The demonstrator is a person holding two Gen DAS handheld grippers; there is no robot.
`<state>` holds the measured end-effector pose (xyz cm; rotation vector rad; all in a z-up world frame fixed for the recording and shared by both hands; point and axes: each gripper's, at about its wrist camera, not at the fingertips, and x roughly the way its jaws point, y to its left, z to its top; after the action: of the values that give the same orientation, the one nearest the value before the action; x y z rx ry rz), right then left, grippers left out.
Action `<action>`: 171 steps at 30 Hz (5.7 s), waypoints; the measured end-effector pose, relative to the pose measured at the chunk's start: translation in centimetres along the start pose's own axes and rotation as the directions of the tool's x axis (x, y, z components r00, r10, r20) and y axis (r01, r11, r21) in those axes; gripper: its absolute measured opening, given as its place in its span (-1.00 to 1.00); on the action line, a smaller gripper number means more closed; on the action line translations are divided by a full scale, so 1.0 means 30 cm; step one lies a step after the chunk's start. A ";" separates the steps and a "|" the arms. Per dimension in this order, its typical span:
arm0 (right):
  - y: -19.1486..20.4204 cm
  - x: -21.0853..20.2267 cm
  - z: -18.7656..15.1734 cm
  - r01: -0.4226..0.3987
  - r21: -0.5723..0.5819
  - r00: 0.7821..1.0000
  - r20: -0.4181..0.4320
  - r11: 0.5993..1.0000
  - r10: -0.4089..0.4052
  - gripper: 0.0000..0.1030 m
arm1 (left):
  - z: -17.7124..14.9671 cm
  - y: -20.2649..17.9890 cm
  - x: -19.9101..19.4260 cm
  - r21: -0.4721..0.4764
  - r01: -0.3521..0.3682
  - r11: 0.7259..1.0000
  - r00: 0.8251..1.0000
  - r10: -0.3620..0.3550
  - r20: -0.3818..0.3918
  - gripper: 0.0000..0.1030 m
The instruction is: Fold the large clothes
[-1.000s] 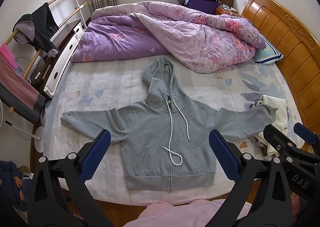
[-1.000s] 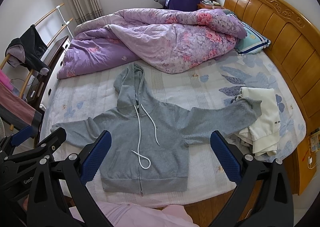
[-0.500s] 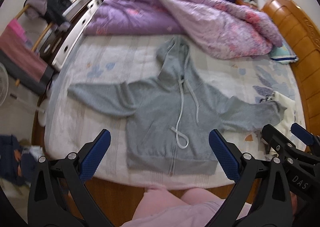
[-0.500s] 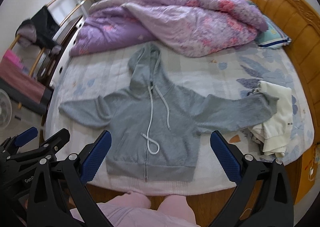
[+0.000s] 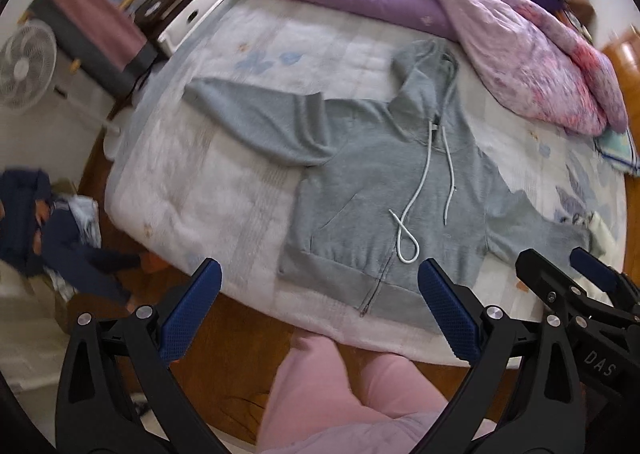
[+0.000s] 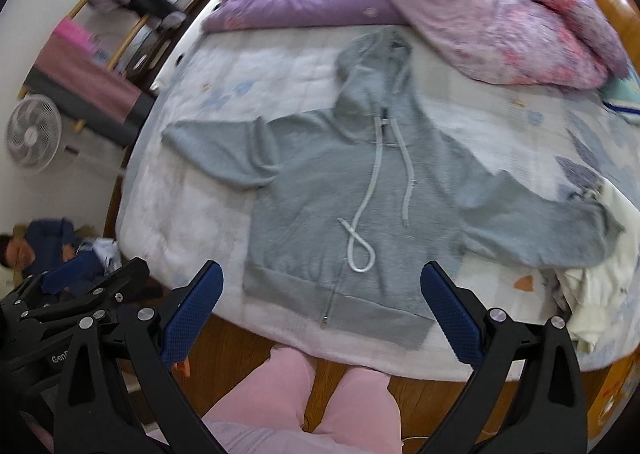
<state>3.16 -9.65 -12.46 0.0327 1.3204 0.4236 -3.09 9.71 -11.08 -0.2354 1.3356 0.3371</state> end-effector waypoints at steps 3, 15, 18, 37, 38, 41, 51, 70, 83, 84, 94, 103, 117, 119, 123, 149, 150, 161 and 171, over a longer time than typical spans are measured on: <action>0.064 0.029 0.030 -0.041 -0.061 0.999 0.014 0.997 0.042 0.85 | 0.011 0.087 0.025 -0.063 0.052 0.997 0.999 -0.053 -0.010 0.91; 0.351 0.274 0.184 -0.024 0.038 0.998 0.058 0.999 0.022 0.85 | 0.282 0.502 0.260 -0.123 0.283 0.951 0.959 -0.281 0.035 0.91; 0.410 0.346 0.227 -0.012 0.055 0.998 0.070 0.998 0.008 0.85 | 0.382 0.640 0.365 -0.147 0.255 0.956 0.967 -0.247 0.070 0.91; 0.357 0.823 0.405 0.167 0.223 0.984 -0.091 0.960 -0.150 0.46 | 0.946 1.203 1.324 -0.474 0.347 0.809 0.927 -0.372 0.045 0.91; 0.343 0.837 0.395 0.178 0.233 0.981 -0.114 0.956 -0.154 0.46 | 0.955 1.218 1.369 -0.518 0.348 0.781 0.918 -0.396 0.018 0.91; 0.322 0.855 0.361 0.197 0.237 0.976 -0.142 0.951 -0.167 0.46 | 0.970 1.258 1.441 -0.602 0.361 0.712 0.905 -0.422 0.044 0.91; 0.287 0.880 0.290 0.218 0.245 0.967 -0.186 0.945 -0.175 0.46 | 0.957 1.325 1.479 -0.686 0.322 0.653 0.926 -0.368 0.084 -0.69; 0.058 1.403 0.429 -0.184 0.520 0.954 -0.111 0.834 0.280 -0.99 | 0.943 1.028 0.727 -0.248 -0.001 0.969 0.948 0.080 0.308 -0.69; -0.085 1.629 0.260 -0.432 0.786 0.825 0.148 0.442 0.545 -1.00 | 0.849 0.155 0.376 0.093 0.052 0.994 0.911 -0.085 0.403 -0.69; -0.086 1.634 0.252 -0.439 0.796 0.819 0.164 0.416 0.549 -1.00 | 0.836 0.081 0.370 0.126 0.064 0.990 0.908 -0.110 0.403 -0.69; -0.215 1.556 0.248 -0.503 0.832 0.716 0.251 0.233 0.651 -0.99 | 0.597 -0.647 0.542 0.404 0.184 0.896 0.932 -0.290 0.217 -0.69; -0.835 1.102 -0.234 -0.437 0.894 0.862 0.386 0.096 0.328 -0.98 | 0.337 -1.004 1.007 0.529 0.172 0.831 0.982 -0.190 -0.019 -0.69; -1.132 0.805 -0.346 -0.305 0.927 0.948 0.272 0.220 0.167 -0.06 | 0.262 -0.782 1.238 0.304 0.388 0.870 0.890 -0.268 -0.369 0.66; -1.104 0.821 -0.271 -0.315 0.913 0.943 0.270 0.260 0.194 0.12 | 0.299 -0.695 1.214 0.300 0.347 0.889 0.908 -0.237 -0.347 0.66; -1.044 0.896 -0.127 -0.290 0.881 0.950 0.218 0.373 0.224 0.13 | 0.377 -0.485 1.182 0.287 0.221 0.932 0.951 -0.141 -0.275 0.66; -1.010 0.983 -0.007 0.076 0.828 0.997 -0.064 0.556 -0.041 0.04 | 0.393 0.096 1.386 0.126 0.049 0.991 0.947 -0.006 -0.322 -0.60; -1.017 1.001 0.020 0.043 0.824 0.999 -0.037 0.565 -0.022 0.03 | 0.393 0.099 1.383 0.132 0.049 0.990 0.948 -0.004 -0.319 -0.60; -0.942 0.912 0.258 0.143 0.719 0.974 0.018 0.680 -0.224 -0.90 | 0.327 0.007 1.359 0.158 0.026 0.987 0.954 0.022 -0.298 -0.57; -0.970 0.962 0.083 0.316 0.746 0.945 -0.190 0.586 -0.268 -0.45 | 0.292 -0.029 1.383 0.170 0.014 0.985 0.954 0.037 -0.298 -0.48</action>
<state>19.00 -26.78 -46.25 0.5235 1.4496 -0.4697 13.33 16.36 -49.61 -0.1382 1.6584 0.1991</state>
